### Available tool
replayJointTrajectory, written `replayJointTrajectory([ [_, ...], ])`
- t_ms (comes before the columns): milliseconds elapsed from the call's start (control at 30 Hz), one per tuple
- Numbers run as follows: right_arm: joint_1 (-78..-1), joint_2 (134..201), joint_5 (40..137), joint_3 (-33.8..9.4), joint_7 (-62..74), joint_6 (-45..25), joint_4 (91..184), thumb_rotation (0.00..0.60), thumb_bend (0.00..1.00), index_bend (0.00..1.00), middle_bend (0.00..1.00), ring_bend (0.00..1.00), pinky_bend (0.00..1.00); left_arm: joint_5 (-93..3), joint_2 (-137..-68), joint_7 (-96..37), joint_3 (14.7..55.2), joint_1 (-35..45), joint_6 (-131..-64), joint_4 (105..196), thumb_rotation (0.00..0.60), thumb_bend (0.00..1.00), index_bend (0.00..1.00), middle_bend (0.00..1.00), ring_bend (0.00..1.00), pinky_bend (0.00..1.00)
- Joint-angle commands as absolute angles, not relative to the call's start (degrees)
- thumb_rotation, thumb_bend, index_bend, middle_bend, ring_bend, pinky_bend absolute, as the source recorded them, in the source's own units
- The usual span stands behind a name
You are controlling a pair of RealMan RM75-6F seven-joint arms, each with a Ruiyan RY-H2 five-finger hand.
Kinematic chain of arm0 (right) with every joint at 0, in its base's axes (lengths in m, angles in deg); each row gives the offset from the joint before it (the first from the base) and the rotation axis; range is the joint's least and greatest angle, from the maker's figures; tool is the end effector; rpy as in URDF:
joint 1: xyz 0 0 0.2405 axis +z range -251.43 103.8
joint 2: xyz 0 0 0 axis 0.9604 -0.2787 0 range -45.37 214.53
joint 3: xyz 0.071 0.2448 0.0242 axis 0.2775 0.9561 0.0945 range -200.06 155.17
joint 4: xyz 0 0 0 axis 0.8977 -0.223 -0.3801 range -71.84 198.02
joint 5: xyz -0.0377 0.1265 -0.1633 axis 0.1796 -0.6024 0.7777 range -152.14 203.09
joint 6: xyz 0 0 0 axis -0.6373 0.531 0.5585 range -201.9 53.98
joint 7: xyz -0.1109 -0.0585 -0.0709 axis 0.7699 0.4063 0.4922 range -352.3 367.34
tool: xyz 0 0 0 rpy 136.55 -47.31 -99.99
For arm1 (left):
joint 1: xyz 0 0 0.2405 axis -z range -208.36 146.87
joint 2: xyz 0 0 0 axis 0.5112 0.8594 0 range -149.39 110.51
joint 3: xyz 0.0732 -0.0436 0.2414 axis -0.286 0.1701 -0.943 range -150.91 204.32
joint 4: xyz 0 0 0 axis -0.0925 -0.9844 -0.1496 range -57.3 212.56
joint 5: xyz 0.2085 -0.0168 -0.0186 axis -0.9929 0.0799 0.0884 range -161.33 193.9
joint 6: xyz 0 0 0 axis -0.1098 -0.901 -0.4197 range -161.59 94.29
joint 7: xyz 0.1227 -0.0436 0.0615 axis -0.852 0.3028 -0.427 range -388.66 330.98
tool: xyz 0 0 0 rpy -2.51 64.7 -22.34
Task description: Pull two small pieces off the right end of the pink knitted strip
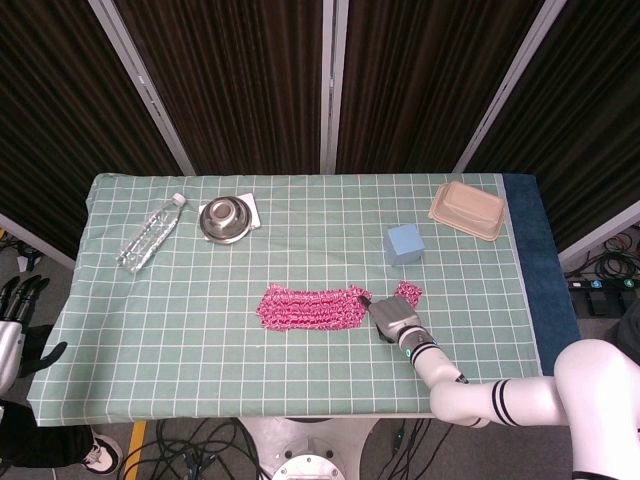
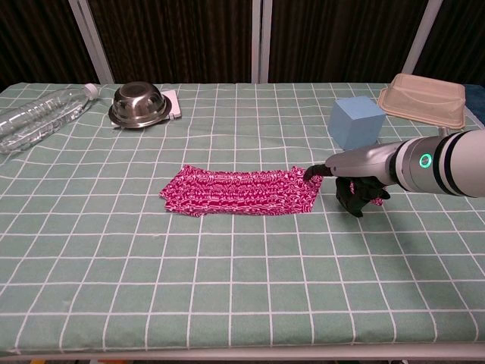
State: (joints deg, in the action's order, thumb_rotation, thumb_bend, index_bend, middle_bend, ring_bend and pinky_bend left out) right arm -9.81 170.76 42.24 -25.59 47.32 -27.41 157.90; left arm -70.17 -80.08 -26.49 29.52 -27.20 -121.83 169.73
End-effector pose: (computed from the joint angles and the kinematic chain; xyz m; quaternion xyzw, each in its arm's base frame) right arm -0.1421 -0.3204 -0.0544 0.8068 -0.4518 0.1118 0.3640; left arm -0.3156 0.1738 0.1857 -0.5855 -0.3685 -0.3945 0.6048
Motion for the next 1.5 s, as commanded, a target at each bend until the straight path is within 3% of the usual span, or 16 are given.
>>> replayJointTrajectory([
  [33, -9.4, 170.6, 41.7, -26.1, 47.8, -27.3, 158.3, 0.600, 1.00, 0.00, 0.88, 0.87, 0.76, -70.2, -80.1, -26.4, 29.5, -27.3, -121.9, 169.6, 0.600, 0.19, 0.10, 0.08, 0.00, 0.14],
  [400, -10.0, 167.2, 43.5, -29.2, 48.4, -24.5, 163.6, 0.600, 1.00, 0.12, 0.88, 0.87, 0.76, -69.4, -80.1, -27.0, 30.2, -26.7, -121.1, 170.4, 0.600, 0.19, 0.10, 0.08, 0.00, 0.14],
  [1167, -17.4, 157.3, 56.7, -39.2, 46.8, -21.1, 176.5, 0.600, 1.00, 0.18, 0.88, 0.87, 0.76, -70.0, -79.7, -28.9, 30.2, -26.6, -121.6, 172.2, 0.600, 0.19, 0.10, 0.08, 0.00, 0.14],
  [1367, -19.3, 155.4, 61.4, -40.2, 46.4, -19.6, 179.2, 0.600, 1.00, 0.18, 0.88, 0.87, 0.76, -70.4, -79.6, -28.8, 29.9, -26.8, -121.9, 172.1, 0.600, 0.19, 0.10, 0.08, 0.00, 0.14],
  [1500, -21.5, 154.3, 66.1, -38.3, 43.7, -16.5, 179.4, 0.600, 1.00, 0.18, 0.88, 0.87, 0.76, -70.5, -79.5, -28.6, 29.9, -26.9, -122.1, 172.0, 0.600, 0.19, 0.10, 0.08, 0.00, 0.14],
])
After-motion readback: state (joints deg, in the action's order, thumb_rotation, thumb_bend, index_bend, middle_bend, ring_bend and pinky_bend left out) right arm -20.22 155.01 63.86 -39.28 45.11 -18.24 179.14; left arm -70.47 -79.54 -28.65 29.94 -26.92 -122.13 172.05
